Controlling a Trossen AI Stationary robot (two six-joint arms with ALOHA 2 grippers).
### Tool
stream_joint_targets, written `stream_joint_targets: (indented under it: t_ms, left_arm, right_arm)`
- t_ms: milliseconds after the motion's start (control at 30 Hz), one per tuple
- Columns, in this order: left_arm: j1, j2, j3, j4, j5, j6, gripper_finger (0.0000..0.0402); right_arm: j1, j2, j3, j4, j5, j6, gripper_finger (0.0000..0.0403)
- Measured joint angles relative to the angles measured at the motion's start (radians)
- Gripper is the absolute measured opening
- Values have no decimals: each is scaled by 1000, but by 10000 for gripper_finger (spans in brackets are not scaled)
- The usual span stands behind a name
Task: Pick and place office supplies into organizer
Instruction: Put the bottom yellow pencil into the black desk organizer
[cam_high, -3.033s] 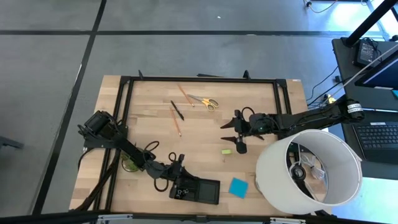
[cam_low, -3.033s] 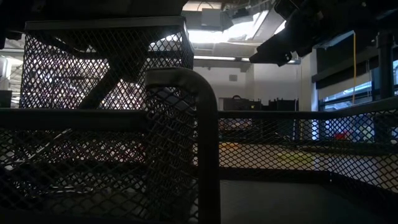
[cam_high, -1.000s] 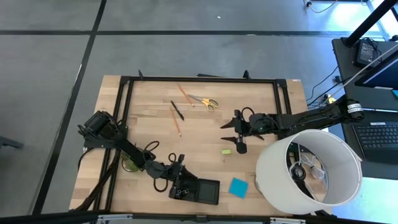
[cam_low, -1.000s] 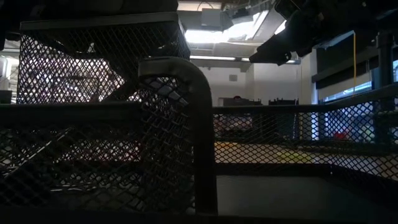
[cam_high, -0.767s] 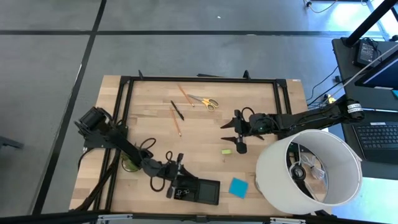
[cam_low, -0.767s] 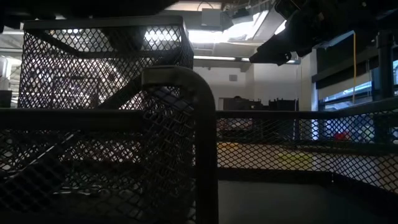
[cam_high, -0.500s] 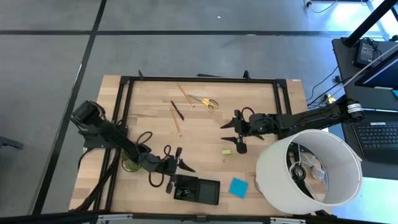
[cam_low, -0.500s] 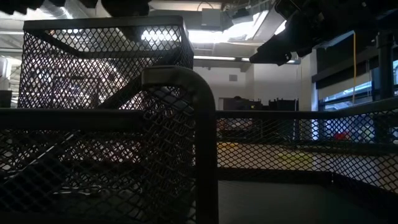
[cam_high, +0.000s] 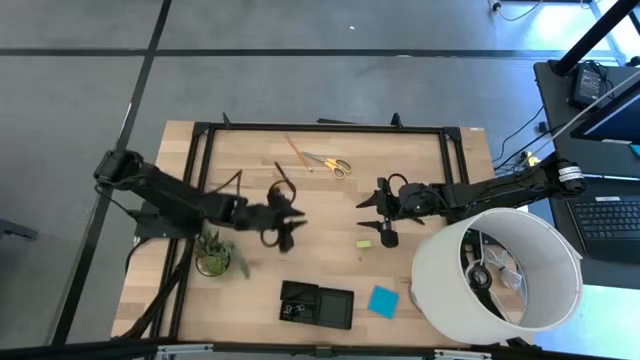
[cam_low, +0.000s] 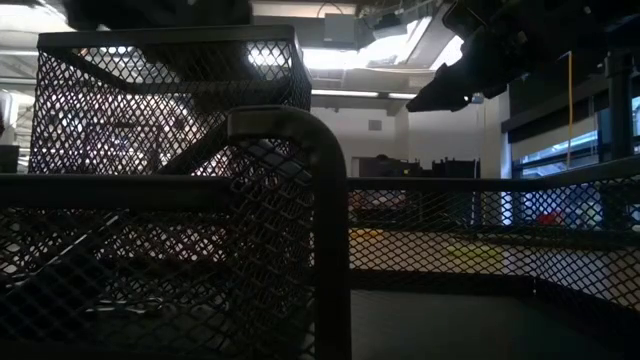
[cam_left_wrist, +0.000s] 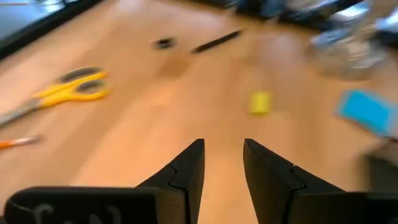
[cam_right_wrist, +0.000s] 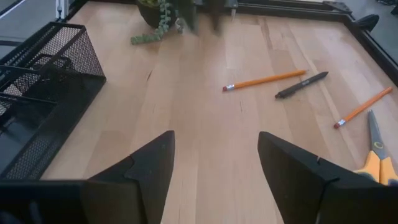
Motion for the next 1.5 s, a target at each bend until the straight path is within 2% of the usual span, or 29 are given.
stream_joint_targets:
  t_ms: [100, 200, 367, 867, 1100, 1367, 1500]
  left_arm:
    - [86, 0, 0, -73, 43, 13, 104]
    - [168, 0, 0, -142, 96, -42, 104]
    - [239, 0, 0, -206, 115, -54, 104]
    - [258, 0, 0, -237, 162, 12, 104]
    - [266, 3, 1, -263, 156, -71, 104]
    - [271, 54, 2, -349, 73, -190, 104]
    - [301, 92, 54, -463, 88, -256, 104]
  right_arm:
    - [0, 0, 0, 0, 0, -2, 233]
    - [0, 0, 0, 0, 0, -2, 233]
    - [0, 0, 0, -4, 0, -2, 233]
    - [0, 0, 0, -73, 0, 1, 233]
    - [0, 0, 0, -74, 0, -2, 233]
    - [0, 0, 0, -74, 0, -13, 233]
    - [0, 0, 0, -71, 0, -27, 233]
